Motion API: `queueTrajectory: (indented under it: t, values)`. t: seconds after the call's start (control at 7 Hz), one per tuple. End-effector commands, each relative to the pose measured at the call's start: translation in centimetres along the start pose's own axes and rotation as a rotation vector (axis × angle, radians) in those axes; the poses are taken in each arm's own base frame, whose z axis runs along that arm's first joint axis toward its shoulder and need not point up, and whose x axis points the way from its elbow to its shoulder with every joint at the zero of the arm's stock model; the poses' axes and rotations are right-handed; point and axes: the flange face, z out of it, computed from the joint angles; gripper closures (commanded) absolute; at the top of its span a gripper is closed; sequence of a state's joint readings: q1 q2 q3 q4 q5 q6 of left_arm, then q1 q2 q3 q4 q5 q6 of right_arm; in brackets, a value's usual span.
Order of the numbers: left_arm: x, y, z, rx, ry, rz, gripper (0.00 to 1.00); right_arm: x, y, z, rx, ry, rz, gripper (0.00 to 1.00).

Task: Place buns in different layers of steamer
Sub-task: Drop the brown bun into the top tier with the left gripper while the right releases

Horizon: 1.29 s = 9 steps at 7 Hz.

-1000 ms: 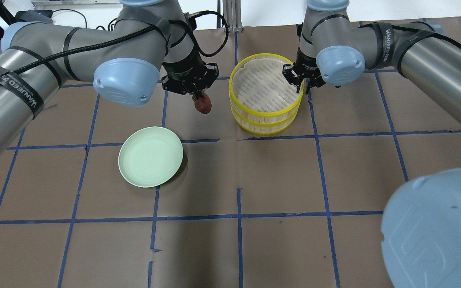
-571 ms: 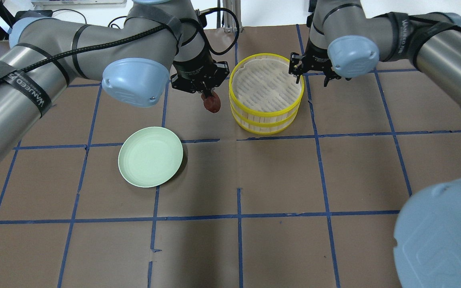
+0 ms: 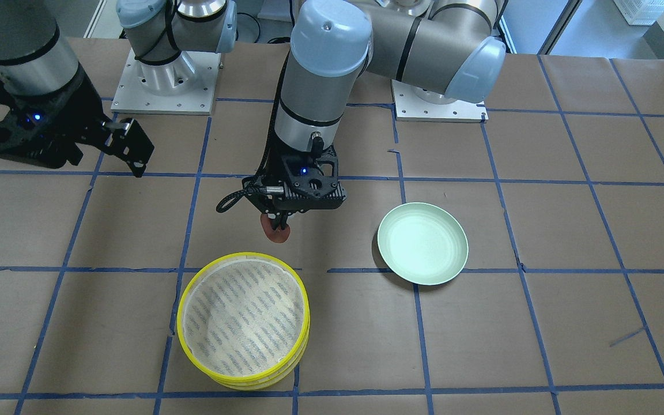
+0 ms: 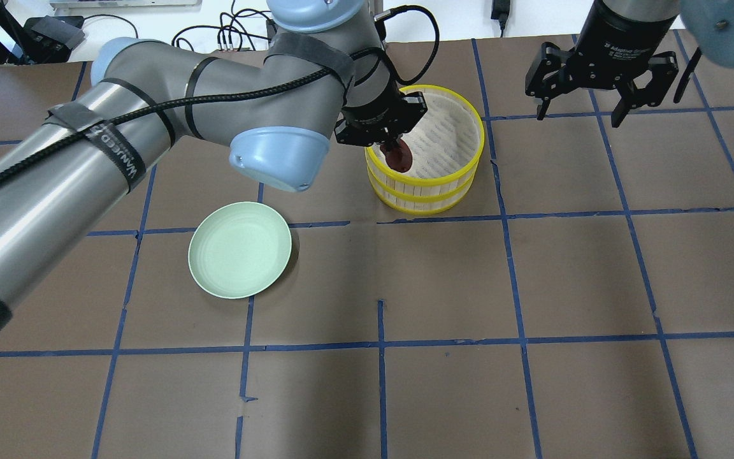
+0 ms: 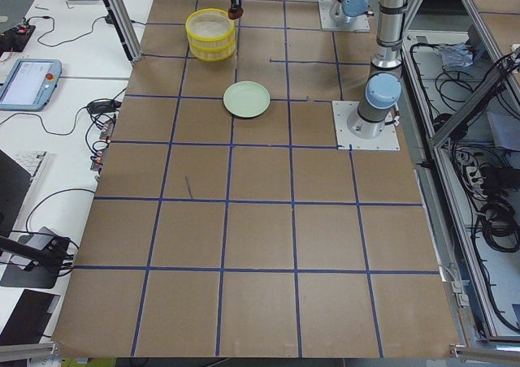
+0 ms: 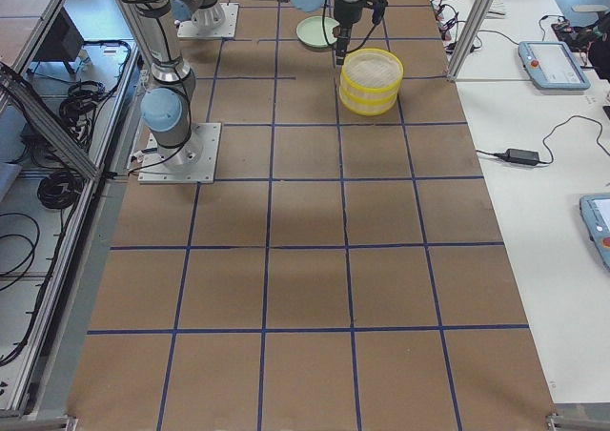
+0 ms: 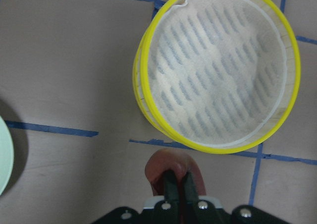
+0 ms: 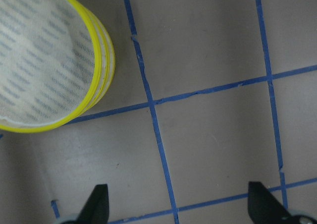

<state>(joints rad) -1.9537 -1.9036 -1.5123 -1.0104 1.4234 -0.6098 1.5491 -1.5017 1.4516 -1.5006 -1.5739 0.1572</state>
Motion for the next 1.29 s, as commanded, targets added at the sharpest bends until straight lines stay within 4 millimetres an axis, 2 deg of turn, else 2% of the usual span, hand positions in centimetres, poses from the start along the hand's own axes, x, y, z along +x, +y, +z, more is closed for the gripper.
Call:
queueTrajectory:
  t: [0.0, 0.14, 0.29, 0.57, 0.71, 0.86, 1.0, 1.14]
  values:
    - [1.1, -2.0, 4.5, 0.014, 0.041, -0.001, 0.93, -2.5, 1.6, -0.5, -0.046, -0.072, -0.035, 0.00]
    - [1.7, -3.1, 5.3, 0.019, 0.048, -0.001, 0.69, -1.8, 1.4, 1.0, -0.067, -0.043, -0.036, 0.00]
    - [2.4, -3.1, 5.2, -0.007, 0.094, -0.005, 0.01, -1.6, 1.7, 1.1, -0.060, -0.010, -0.039, 0.00]
    - [2.4, -3.1, 4.9, -0.006, 0.099, -0.031, 0.00, -1.7, 1.4, 1.0, -0.033, -0.012, -0.041, 0.00]
    - [2.0, -3.4, 4.3, 0.009, 0.094, 0.011, 0.00, -1.7, 1.4, 1.0, -0.026, -0.015, -0.041, 0.00]
    - [-1.2, -5.4, 3.7, 0.042, 0.031, 0.151, 0.00, -1.5, 1.2, 1.1, -0.029, -0.015, -0.038, 0.00]
    - [-5.3, -8.2, 1.0, 0.026, -0.028, 0.224, 0.00, -1.5, 1.1, 0.9, -0.023, -0.017, -0.044, 0.00]
    - [-10.9, -10.0, -3.9, -0.024, -0.062, 0.256, 0.00, -1.7, 0.5, 1.1, -0.001, -0.024, -0.047, 0.00]
